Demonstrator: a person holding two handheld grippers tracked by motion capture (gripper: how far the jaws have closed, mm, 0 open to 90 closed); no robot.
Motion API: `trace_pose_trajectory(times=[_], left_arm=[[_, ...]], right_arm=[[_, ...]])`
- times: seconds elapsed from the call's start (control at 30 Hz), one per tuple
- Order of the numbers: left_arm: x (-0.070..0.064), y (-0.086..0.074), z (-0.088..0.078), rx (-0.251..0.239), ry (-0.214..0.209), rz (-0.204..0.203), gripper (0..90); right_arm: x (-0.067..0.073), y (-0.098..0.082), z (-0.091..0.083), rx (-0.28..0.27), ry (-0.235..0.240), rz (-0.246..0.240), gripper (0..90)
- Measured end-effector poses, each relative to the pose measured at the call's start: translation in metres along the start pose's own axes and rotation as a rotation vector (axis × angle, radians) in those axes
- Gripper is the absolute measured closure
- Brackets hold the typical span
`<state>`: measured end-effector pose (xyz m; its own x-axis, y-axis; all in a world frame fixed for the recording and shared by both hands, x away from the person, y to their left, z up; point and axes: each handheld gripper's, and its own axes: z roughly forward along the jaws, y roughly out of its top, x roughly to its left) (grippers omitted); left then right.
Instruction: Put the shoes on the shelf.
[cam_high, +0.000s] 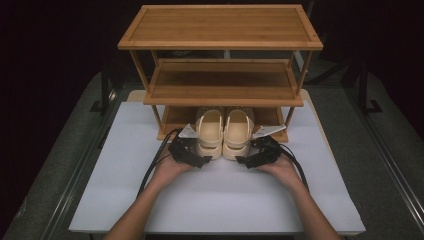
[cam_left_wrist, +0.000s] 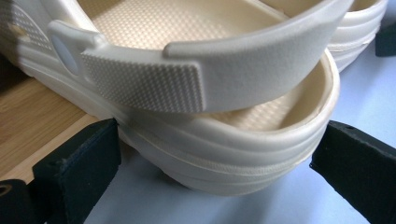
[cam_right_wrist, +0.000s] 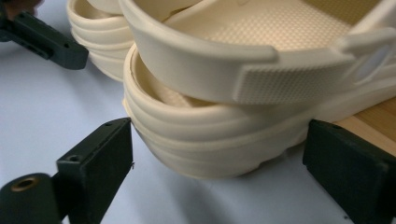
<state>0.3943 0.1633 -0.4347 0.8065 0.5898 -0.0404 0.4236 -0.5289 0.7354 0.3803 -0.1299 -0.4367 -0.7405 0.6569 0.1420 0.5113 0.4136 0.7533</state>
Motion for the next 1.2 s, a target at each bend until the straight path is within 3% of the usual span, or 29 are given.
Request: trace_pose_trajectory(times=[0.03, 0.27, 0.53, 0.9, 1.0, 1.2], left_arm=[[0.001, 0.000, 0.000, 0.001, -0.001, -0.002, 1.1], [0.006, 0.008, 0.004, 0.024, 0.005, 0.001, 1.1], [0.022, 0.022, 0.016, 0.043, 0.019, -0.004, 1.1], [0.041, 0.032, 0.032, 0.014, 0.034, -0.028, 1.1], [0.044, 0.035, 0.036, 0.014, 0.056, -0.011, 1.1], [0.046, 0.038, 0.038, 0.022, 0.060, 0.000, 1.1]], right_arm=[[0.002, 0.001, 0.002, 0.008, -0.031, -0.017, 7.5], [-0.002, 0.005, 0.004, 0.017, -0.039, -0.011, 7.7], [-0.017, 0.019, 0.014, 0.044, -0.054, 0.008, 7.6], [-0.039, 0.031, 0.027, 0.033, -0.081, 0.004, 7.6], [-0.042, 0.033, 0.029, 0.026, -0.098, 0.003, 7.6], [-0.043, 0.035, 0.032, 0.029, -0.115, -0.005, 7.5]])
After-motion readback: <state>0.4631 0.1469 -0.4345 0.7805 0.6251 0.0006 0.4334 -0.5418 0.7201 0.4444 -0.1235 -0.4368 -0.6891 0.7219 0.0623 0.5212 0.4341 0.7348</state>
